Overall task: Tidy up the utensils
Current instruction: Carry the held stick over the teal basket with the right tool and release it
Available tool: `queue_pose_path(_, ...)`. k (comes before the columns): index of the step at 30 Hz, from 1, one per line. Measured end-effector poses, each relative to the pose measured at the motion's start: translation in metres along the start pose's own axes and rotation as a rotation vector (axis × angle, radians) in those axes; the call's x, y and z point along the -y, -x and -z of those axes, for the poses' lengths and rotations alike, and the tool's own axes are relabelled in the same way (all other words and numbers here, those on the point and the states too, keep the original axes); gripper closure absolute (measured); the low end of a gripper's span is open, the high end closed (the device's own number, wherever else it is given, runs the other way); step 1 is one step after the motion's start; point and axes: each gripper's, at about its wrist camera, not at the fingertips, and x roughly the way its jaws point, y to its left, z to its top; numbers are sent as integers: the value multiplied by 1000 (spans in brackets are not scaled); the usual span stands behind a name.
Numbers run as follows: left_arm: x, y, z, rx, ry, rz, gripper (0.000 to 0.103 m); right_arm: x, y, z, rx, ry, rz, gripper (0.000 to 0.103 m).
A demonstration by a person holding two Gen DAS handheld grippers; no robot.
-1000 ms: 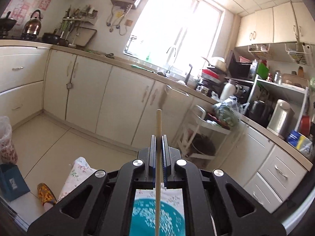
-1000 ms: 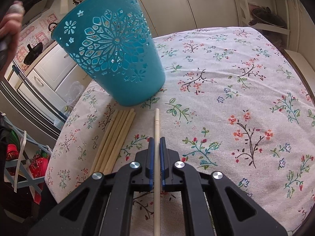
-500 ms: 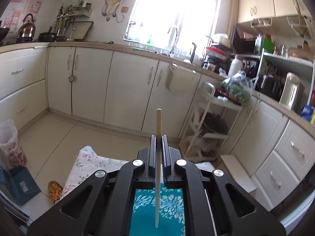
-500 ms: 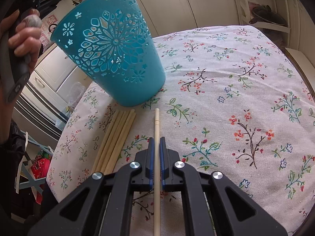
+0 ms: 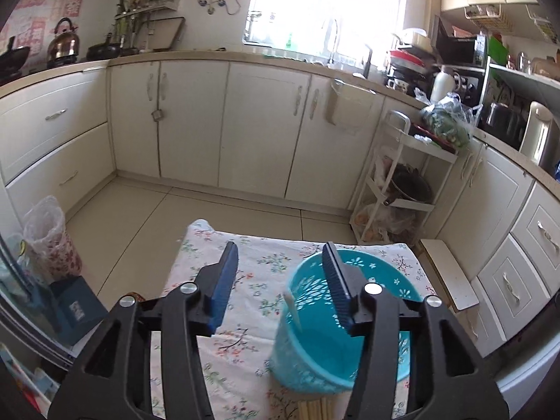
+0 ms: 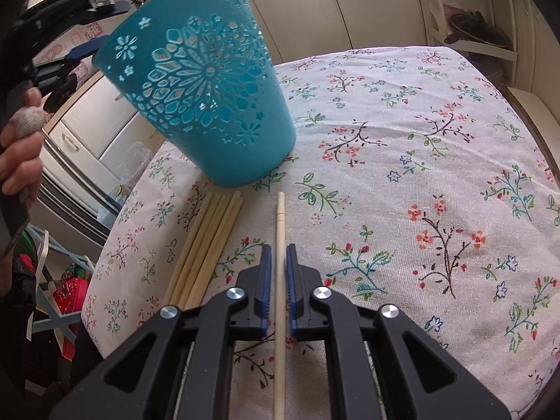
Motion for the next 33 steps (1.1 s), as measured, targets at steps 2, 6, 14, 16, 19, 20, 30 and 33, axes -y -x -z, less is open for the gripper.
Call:
queue_pose_path(2,-15,11,1,8,28,-11,43,-7,1,0,-16,23,5,76)
queue_pose_path(6,-43,24,16,-4,79,-23,38,-21,-2,-2,-47,89,73,76)
queue_pose_path(14,-80,4,76,-144,153,-50,32,-36,-13,-7,-85,263,256,95)
queue_pose_path(16,-87,-6,94,-185,172,-55,30,-42,-14,-5,-94,318,281,97)
queue_pose_path(19,-97,-21,121,-248,207,-54,30,-32,-1,-6,-81,242,226,97)
queue_pose_path(20,-100,-24,127,-262,211,-56,30,-28,8,-7,-67,199,187,97)
queue_pose_path(30,-95,-35,151,-295,187,-59,28,-49,145,-89,420,-1,-247,97)
queue_pose_path(33,-95,-32,154,-282,189,-53,28,-67,152,-132,541,-9,-263,97)
